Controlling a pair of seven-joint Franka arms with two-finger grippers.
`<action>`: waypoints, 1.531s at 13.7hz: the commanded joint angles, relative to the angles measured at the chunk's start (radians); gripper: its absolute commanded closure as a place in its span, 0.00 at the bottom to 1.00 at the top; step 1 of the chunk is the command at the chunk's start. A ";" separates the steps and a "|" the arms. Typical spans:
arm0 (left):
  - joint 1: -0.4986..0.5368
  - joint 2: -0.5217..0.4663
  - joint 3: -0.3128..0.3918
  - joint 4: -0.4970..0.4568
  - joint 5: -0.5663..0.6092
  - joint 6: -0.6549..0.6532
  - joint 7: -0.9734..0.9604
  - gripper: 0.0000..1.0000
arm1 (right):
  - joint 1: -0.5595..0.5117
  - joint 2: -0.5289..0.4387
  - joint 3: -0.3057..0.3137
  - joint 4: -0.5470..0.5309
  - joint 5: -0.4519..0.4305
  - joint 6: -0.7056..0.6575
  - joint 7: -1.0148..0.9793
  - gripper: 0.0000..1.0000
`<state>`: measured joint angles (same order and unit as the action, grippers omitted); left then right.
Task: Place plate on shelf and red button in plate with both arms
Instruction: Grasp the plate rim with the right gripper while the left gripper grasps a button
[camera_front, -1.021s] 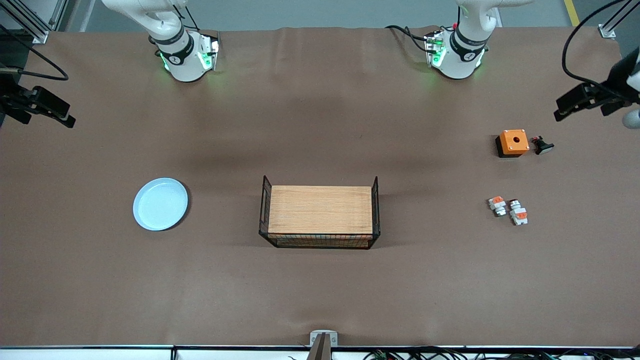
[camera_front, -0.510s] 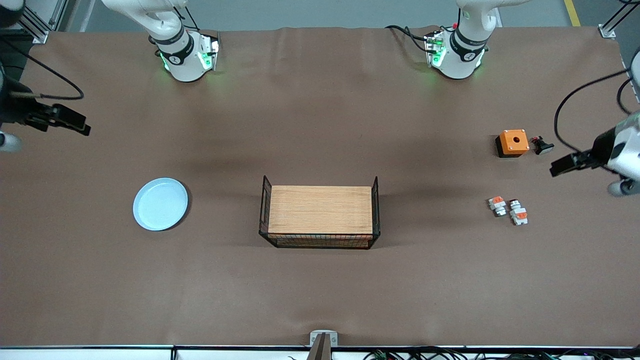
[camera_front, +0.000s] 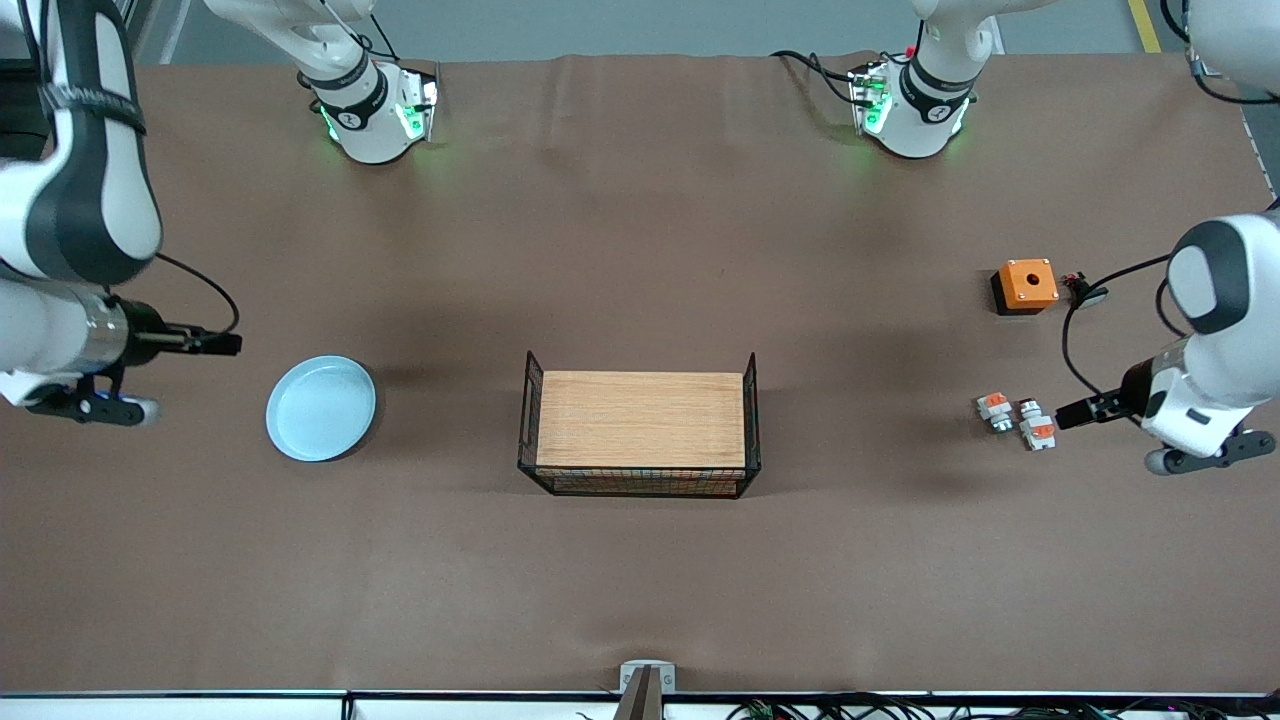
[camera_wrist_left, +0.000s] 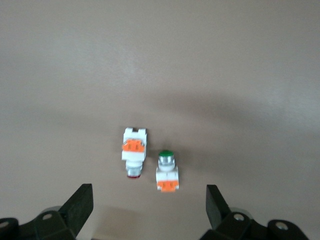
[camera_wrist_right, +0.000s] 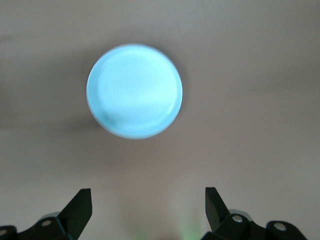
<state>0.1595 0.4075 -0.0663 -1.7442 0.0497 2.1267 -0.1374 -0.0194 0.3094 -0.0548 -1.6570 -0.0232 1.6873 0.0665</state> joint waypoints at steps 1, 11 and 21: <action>0.028 0.057 -0.001 -0.020 0.018 0.086 0.013 0.01 | -0.054 -0.021 0.009 -0.186 -0.018 0.240 -0.059 0.00; 0.054 0.142 0.005 -0.166 0.016 0.355 0.013 0.03 | -0.097 0.186 0.010 -0.314 -0.017 0.675 -0.134 0.18; 0.086 0.151 0.010 -0.187 0.024 0.355 0.015 0.13 | -0.109 0.255 0.012 -0.305 -0.001 0.736 -0.142 0.53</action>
<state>0.2349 0.5749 -0.0569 -1.9037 0.0544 2.4660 -0.1373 -0.1103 0.5583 -0.0559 -1.9690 -0.0223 2.4204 -0.0663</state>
